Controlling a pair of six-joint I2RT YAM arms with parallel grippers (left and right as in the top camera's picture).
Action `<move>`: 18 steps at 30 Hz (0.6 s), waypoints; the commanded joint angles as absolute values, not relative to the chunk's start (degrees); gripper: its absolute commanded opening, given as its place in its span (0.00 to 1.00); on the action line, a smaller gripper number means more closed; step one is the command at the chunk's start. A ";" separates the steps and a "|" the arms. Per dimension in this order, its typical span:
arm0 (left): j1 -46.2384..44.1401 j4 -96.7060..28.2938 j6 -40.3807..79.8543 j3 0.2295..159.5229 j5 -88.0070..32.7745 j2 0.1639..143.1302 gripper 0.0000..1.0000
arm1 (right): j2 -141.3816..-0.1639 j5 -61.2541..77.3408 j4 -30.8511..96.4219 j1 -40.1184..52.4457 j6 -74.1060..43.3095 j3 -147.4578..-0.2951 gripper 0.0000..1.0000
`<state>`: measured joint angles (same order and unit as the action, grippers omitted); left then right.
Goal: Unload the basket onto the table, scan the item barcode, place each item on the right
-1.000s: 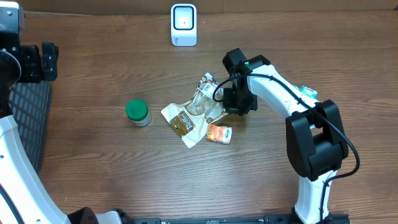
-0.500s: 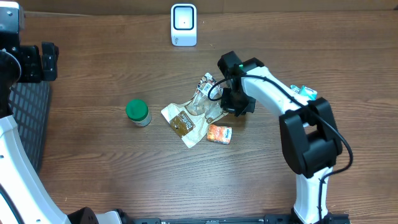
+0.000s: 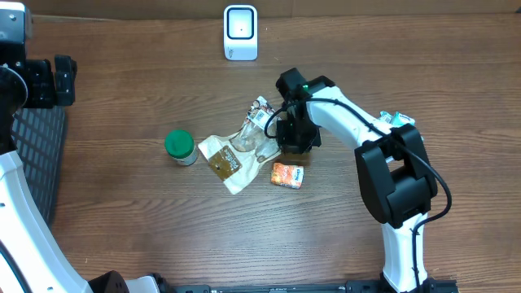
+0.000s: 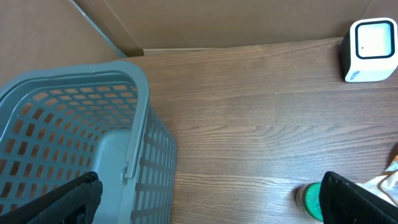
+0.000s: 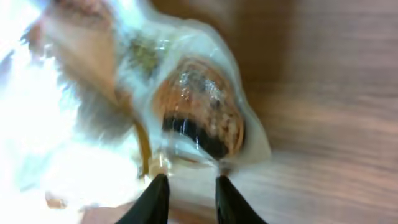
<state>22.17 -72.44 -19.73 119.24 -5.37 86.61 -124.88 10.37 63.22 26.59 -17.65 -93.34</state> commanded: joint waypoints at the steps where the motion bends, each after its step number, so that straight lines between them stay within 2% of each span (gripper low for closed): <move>1: 22.48 -72.40 -20.58 119.39 -5.56 86.56 1.00 | -121.10 12.58 69.12 24.53 -3.81 -100.25 0.25; 3: 22.48 -72.40 -20.58 119.39 -5.54 86.56 0.99 | -119.35 12.58 74.81 23.99 4.58 -102.08 0.33; 4: 22.48 -72.40 -20.58 119.39 -5.54 86.56 0.99 | -118.58 12.78 77.60 23.99 9.10 -102.06 0.50; 5: 22.48 -72.40 -20.58 119.39 -5.54 86.56 0.99 | -118.52 12.97 79.57 23.99 12.10 -102.06 0.59; 8: 22.48 -72.40 -20.58 119.39 -5.56 86.56 1.00 | -118.63 12.97 79.81 24.14 15.86 -100.18 0.65; 10: 22.48 -72.40 -20.58 119.39 -5.56 86.56 1.00 | -118.65 13.02 77.54 24.14 17.82 -97.19 0.64; 12: 22.48 -72.40 -20.58 119.39 -5.56 86.56 1.00 | -118.65 13.23 74.04 23.94 18.48 -92.90 0.29; 14: 22.48 -72.40 -20.58 119.39 -5.56 86.56 1.00 | -118.65 14.74 71.70 23.83 18.52 -89.80 0.29; 18: 22.48 -72.40 -20.58 119.39 -5.56 86.59 1.00 | -118.65 19.33 69.63 23.75 20.34 -85.93 0.38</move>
